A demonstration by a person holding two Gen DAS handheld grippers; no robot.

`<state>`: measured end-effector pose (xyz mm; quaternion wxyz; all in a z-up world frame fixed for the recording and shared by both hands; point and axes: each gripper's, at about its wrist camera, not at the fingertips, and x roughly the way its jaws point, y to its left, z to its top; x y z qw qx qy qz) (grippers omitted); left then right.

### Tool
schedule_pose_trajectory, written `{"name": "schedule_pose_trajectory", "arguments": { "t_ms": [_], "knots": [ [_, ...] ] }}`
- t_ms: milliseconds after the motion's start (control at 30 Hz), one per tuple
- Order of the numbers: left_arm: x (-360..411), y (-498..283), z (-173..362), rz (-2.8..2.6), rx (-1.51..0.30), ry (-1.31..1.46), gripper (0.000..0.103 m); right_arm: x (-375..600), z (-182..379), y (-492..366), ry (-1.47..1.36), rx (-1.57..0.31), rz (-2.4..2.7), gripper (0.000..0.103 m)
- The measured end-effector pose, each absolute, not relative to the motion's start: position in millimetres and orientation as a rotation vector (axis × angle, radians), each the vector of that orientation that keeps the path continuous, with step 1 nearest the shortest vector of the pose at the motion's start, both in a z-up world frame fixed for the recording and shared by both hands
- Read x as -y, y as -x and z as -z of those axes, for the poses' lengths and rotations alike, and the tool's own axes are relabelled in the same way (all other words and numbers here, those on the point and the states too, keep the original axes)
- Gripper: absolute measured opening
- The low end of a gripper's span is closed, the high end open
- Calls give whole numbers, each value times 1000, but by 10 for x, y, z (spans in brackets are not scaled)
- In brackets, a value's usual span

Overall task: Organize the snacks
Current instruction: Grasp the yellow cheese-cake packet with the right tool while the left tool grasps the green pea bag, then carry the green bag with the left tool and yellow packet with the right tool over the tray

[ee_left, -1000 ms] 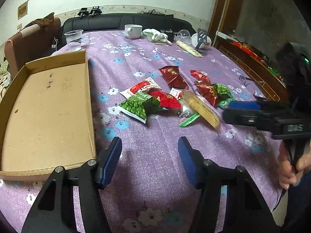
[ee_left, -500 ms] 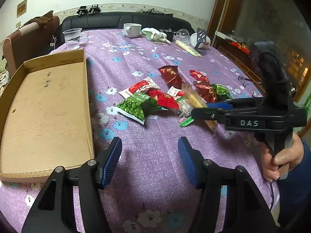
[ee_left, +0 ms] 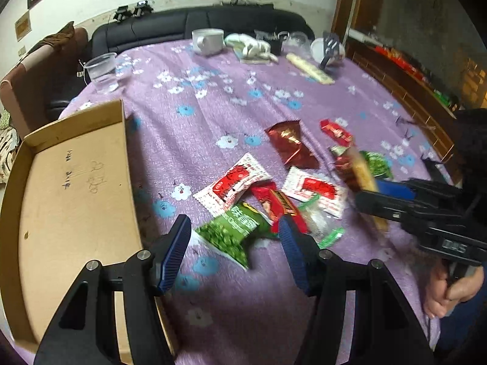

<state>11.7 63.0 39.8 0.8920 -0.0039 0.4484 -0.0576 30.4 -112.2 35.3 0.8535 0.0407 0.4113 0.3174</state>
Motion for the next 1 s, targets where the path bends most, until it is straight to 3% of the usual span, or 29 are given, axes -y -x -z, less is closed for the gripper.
{"name": "schedule_pose_trajectory", "arguments": {
  "t_ms": [733, 867, 1000],
  "knots": [
    [-357, -149, -208, 157, -970, -102, 59, 1112, -360, -263, -74, -852, -668, 36],
    [-314, -150, -188, 142, -939, -101, 45, 1114, -360, -263, -77, -851, -667, 36],
    [-338, -133, -207, 149, -925, -57, 42, 1113, -361, -264, -75, -852, -664, 36]
  ]
}}
